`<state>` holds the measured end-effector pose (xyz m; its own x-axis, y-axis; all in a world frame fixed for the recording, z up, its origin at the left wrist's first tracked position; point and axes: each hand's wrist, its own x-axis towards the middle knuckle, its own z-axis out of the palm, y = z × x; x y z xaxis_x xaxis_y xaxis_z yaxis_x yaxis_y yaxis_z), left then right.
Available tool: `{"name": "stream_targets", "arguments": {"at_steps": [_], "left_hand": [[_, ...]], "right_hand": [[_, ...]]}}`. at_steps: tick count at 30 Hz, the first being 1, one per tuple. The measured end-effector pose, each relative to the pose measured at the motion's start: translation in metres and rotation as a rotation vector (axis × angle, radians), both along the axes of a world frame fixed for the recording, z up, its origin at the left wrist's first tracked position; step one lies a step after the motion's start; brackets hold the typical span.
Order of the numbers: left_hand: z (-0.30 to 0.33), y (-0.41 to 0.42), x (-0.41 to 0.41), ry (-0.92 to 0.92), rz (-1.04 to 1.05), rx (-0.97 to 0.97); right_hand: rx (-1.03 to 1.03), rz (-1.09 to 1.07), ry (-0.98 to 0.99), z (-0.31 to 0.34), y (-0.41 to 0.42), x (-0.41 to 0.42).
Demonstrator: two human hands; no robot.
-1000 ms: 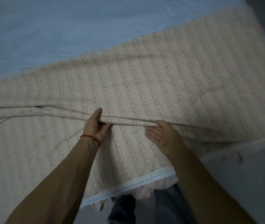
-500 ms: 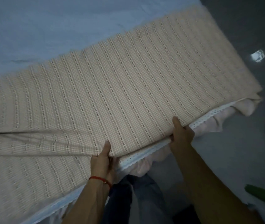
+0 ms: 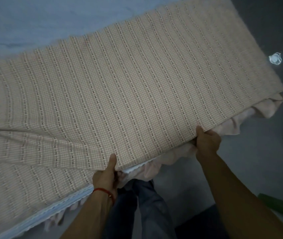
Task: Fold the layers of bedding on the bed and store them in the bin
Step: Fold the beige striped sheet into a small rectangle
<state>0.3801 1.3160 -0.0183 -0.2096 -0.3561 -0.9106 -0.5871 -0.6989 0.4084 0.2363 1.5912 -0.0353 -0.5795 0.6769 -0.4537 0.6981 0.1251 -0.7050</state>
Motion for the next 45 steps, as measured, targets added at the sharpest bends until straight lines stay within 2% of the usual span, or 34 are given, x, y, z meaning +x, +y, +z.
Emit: {"name": "stream_targets", "arguments": {"at_steps": [3, 5, 7, 8, 10, 11, 13, 16, 20, 22, 25, 26, 27, 28, 29, 30, 31, 32, 34, 36, 41, 45], "left_hand": [[-0.002, 0.001, -0.006, -0.057, 0.031, 0.009], [-0.001, 0.001, -0.005, -0.078, 0.041, 0.029], [0.002, 0.000, -0.006, -0.058, 0.083, 0.118], [0.005, -0.003, -0.008, -0.029, 0.135, 0.199], [0.016, -0.016, -0.015, 0.029, 0.283, 0.323], [0.022, -0.027, -0.020, 0.061, 0.371, 0.342], [0.031, -0.064, -0.027, 0.214, 0.548, 0.343], [0.033, -0.139, -0.030, 0.362, 0.737, 0.219], [0.030, -0.214, -0.017, 0.318, 0.731, 0.086], [0.029, -0.226, 0.000, 0.302, 0.649, 0.080], [0.025, -0.218, 0.031, 0.211, 0.515, 0.058], [0.023, -0.214, 0.044, 0.202, 0.512, 0.053], [0.020, -0.210, 0.058, 0.213, 0.514, 0.051], [0.017, -0.207, 0.071, 0.229, 0.510, 0.044], [0.015, -0.203, 0.083, 0.257, 0.500, 0.040], [0.014, -0.197, 0.094, 0.272, 0.485, 0.037], [0.014, -0.193, 0.103, 0.272, 0.455, 0.036], [0.013, -0.188, 0.111, 0.247, 0.429, 0.028], [0.014, -0.179, 0.124, 0.226, 0.405, 0.012], [0.014, -0.176, 0.130, 0.241, 0.354, -0.028], [0.016, -0.174, 0.148, 0.247, 0.226, -0.130], [-0.002, -0.169, 0.155, 0.139, 0.178, -0.135]], "right_hand": [[0.119, 0.068, -0.044, -0.003, -0.004, -0.002], [0.369, 0.139, 0.024, 0.002, -0.020, 0.002], [0.653, 0.445, 0.109, 0.012, -0.051, 0.010], [0.691, 0.669, 0.177, 0.014, -0.074, 0.013], [0.583, 1.101, 0.281, 0.020, -0.125, 0.022], [0.484, 1.272, 0.267, 0.018, -0.149, 0.028], [0.364, 1.520, 0.107, 0.017, -0.190, 0.042], [0.374, 1.591, -0.142, 0.005, -0.211, 0.057], [0.516, 1.697, -0.157, -0.011, -0.202, 0.064], [0.544, 1.615, -0.081, -0.005, -0.202, 0.068], [0.451, 1.277, 0.369, 0.018, -0.201, 0.091], [0.366, 1.210, 0.421, 0.031, -0.205, 0.108], [0.254, 1.164, 0.350, 0.044, -0.212, 0.126], [0.063, 1.111, 0.190, 0.052, -0.224, 0.139], [-0.183, 0.993, -0.054, 0.056, -0.237, 0.147], [-0.460, 0.788, -0.295, 0.054, -0.249, 0.152], [-0.685, 0.549, -0.429, 0.049, -0.260, 0.157], [-0.813, 0.354, -0.437, 0.043, -0.266, 0.159], [-0.840, 0.123, -0.267, 0.033, -0.271, 0.162], [-0.769, 0.053, -0.171, 0.032, -0.270, 0.168], [-0.600, 0.120, -0.043, 0.041, -0.258, 0.184], [-0.563, 0.159, -0.117, 0.023, -0.257, 0.187]]}}
